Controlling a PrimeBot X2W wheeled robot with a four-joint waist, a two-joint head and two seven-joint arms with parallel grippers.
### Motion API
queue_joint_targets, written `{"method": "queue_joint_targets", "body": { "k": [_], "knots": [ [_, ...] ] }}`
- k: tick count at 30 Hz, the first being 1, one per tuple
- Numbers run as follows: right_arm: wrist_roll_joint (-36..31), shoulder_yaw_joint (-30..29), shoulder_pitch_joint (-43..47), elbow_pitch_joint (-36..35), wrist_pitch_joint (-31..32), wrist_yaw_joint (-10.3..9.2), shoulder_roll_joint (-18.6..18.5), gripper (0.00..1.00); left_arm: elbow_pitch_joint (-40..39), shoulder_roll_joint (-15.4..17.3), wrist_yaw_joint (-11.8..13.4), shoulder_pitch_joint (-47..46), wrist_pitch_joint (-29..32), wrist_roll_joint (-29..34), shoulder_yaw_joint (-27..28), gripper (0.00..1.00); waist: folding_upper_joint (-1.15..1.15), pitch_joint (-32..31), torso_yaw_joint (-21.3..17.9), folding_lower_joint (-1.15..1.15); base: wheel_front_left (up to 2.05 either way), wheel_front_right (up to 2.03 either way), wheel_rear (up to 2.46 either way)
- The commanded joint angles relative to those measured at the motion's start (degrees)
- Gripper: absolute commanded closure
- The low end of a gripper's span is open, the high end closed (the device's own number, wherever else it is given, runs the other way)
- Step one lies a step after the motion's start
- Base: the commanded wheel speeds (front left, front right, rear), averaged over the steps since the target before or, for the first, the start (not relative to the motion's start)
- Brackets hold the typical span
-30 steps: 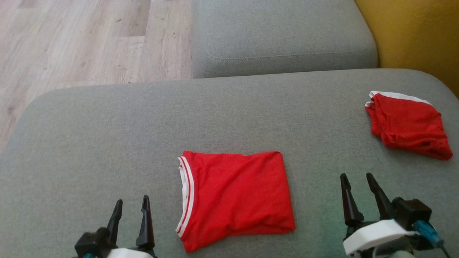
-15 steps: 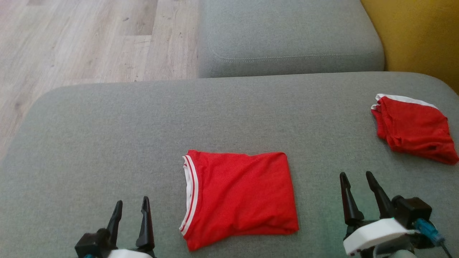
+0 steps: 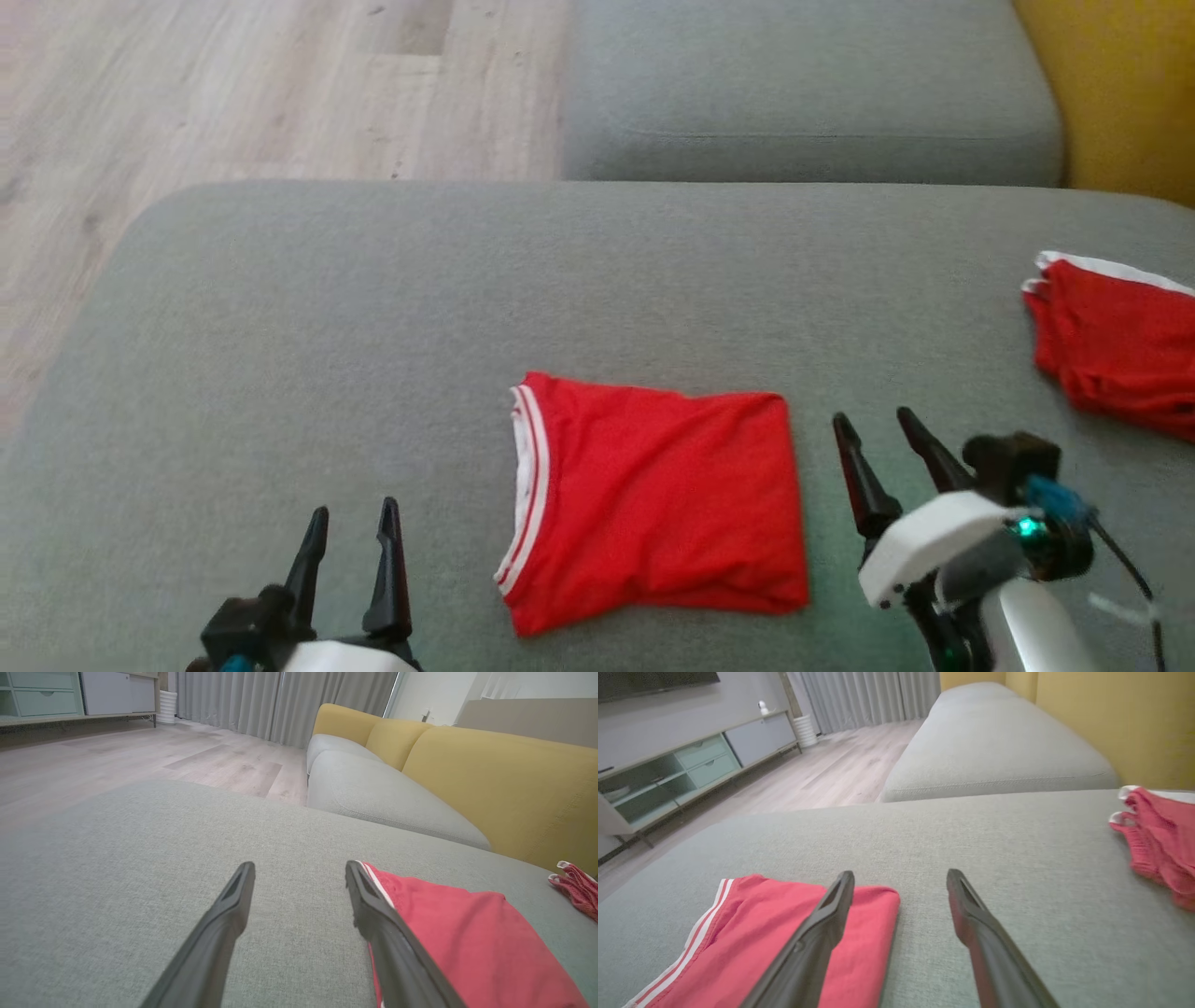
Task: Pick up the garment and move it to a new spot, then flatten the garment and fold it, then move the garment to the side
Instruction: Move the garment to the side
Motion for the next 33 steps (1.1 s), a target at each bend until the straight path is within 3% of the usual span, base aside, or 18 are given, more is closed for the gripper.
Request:
{"method": "queue_joint_targets", "body": {
  "k": [1, 14, 15, 16, 17, 19, 20, 26, 33],
  "knots": [
    [0.1, 1.5, -3.1, -0.2, 1.4, 0.37, -0.3, 0.0, -2.0, 0.3, 0.0, -3.4, -0.6, 0.7, 2.0, 0.0, 0.0, 0.9, 1.7, 0.0, 0.0, 0.0, 0.0],
    [3.6, 0.6, -7.2, 14.3, 7.4, 0.37, -0.3, 0.0, -1.8, -1.1, -0.2, -4.1, -0.7, 0.9, 2.8, 0.0, 0.0, 5.7, 9.5, 0.0, 0.0, 0.0, 0.0],
    [3.7, 1.1, -7.4, 14.7, 7.8, 0.37, -0.3, 0.22, -1.7, -1.2, -0.3, -4.1, -0.7, 1.0, 2.9, 0.0, 0.0, 6.0, 9.7, 0.0, 0.0, 0.0, 0.0],
    [3.7, 1.1, -7.4, 14.7, 7.8, 0.37, -0.3, 0.22, -1.7, -1.2, -0.3, -4.1, -0.7, 1.0, 2.9, 0.0, 0.0, 6.0, 9.7, 0.0, 0.0, 0.0, 0.0],
    [3.8, 1.5, -7.6, 15.0, 8.1, 0.37, -0.3, 0.51, -1.7, -1.3, -0.4, -4.2, -0.7, 1.1, 3.0, 0.0, 0.0, 6.1, 9.8, 0.0, 0.0, 0.0, 0.0],
    [4.0, 2.2, -8.0, 15.3, 8.5, 0.37, -0.3, 0.79, -1.5, -1.6, -0.5, -4.2, -0.8, 1.2, 3.4, 0.0, 0.0, 6.3, 9.7, 0.0, 0.0, 0.0, 0.0],
    [4.1, 2.5, -8.3, 15.3, 8.5, 0.37, -0.3, 1.0, -1.4, -1.8, -0.6, -4.2, -0.8, 1.4, 3.5, 0.0, 0.0, 6.5, 9.4, 0.0, 0.0, 0.0, 0.0],
    [2.6, 2.1, -11.6, 13.9, 6.4, 0.37, -0.3, 1.0, -1.7, -2.5, -1.3, -4.5, -0.8, 2.6, 4.1, 0.0, 0.0, 7.1, 5.0, 0.0, 0.0, 0.0, 0.0],
    [-1.1, -1.3, -16.3, 9.6, 6.7, 0.37, -1.5, 1.0, -3.4, -2.9, -2.0, -6.2, -0.8, 4.6, 5.7, 0.0, 0.0, 10.9, -8.4, 0.0, 0.0, 0.0, 0.0]
  ]
}}
